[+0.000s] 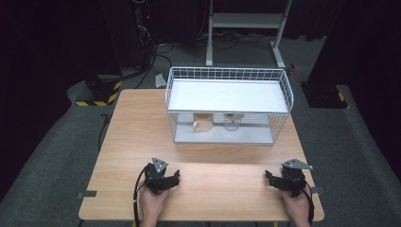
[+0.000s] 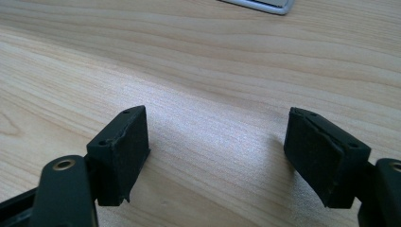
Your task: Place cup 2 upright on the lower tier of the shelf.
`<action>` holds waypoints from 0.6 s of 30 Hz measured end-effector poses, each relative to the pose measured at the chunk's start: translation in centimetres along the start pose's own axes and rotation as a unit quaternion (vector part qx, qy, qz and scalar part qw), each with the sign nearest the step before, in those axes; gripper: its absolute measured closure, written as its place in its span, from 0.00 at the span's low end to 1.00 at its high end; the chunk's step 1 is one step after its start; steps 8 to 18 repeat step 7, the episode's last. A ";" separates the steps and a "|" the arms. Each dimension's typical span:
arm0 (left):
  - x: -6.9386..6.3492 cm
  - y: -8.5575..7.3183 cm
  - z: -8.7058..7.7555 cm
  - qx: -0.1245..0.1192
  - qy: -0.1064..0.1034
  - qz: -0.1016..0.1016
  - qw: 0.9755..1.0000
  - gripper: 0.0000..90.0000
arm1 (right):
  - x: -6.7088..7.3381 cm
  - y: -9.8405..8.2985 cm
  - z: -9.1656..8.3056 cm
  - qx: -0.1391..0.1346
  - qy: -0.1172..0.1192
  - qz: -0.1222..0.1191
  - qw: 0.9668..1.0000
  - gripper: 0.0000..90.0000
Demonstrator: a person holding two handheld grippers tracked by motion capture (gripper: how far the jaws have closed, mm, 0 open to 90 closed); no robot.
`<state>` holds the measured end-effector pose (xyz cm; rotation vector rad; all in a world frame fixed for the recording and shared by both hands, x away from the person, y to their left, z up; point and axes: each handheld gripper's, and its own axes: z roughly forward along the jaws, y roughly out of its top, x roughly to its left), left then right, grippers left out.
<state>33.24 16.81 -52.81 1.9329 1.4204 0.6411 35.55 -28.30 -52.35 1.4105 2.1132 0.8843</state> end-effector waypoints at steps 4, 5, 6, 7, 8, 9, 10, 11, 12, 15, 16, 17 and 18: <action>-0.1 0.0 0.0 0.001 0.000 -0.002 1.000 0.22 | 0.0 0.0 0.0 0.000 0.000 0.000 1.000 0.25; -0.1 0.0 0.0 0.001 -0.001 -0.003 1.000 0.22 | 0.0 0.0 0.0 0.000 0.001 0.000 1.000 0.25; -0.1 0.0 0.0 0.001 -0.001 -0.003 1.000 0.21 | 0.0 0.0 0.0 0.000 0.001 0.000 1.000 0.25; -0.1 0.0 0.0 0.002 -0.002 -0.001 1.000 0.21 | 0.0 0.0 0.0 0.000 0.001 0.000 1.000 0.25; -0.1 0.0 0.0 0.002 -0.002 -0.001 1.000 0.21 | 0.0 0.0 0.0 0.000 0.001 0.000 1.000 0.25; -0.1 0.0 0.0 0.002 -0.002 -0.001 1.000 0.21 | 0.0 0.0 0.0 0.000 0.001 0.000 1.000 0.25; -0.1 0.0 0.0 0.002 -0.002 -0.001 1.000 0.21 | 0.0 0.0 0.0 0.000 0.001 0.000 1.000 0.25; -0.1 0.0 0.0 0.002 -0.002 -0.001 1.000 0.21 | 0.0 0.0 0.0 0.000 0.001 0.000 1.000 0.25; -0.1 0.0 0.0 0.002 -0.002 -0.001 1.000 0.21 | 0.0 0.0 0.0 0.000 0.001 0.000 1.000 0.25; -0.1 0.0 0.0 0.002 -0.002 -0.001 1.000 0.21 | 0.0 0.0 0.0 0.000 0.001 0.000 1.000 0.25; -0.1 0.0 0.0 0.002 -0.002 -0.001 1.000 0.21 | 0.0 0.0 0.0 0.000 0.001 0.000 1.000 0.25; -0.1 0.0 0.0 0.002 -0.002 -0.001 1.000 0.21 | 0.0 0.0 0.0 0.000 0.001 0.000 1.000 0.25; -0.1 0.0 0.0 0.002 -0.002 -0.001 1.000 0.21 | 0.0 0.0 0.0 0.000 0.001 0.000 1.000 0.25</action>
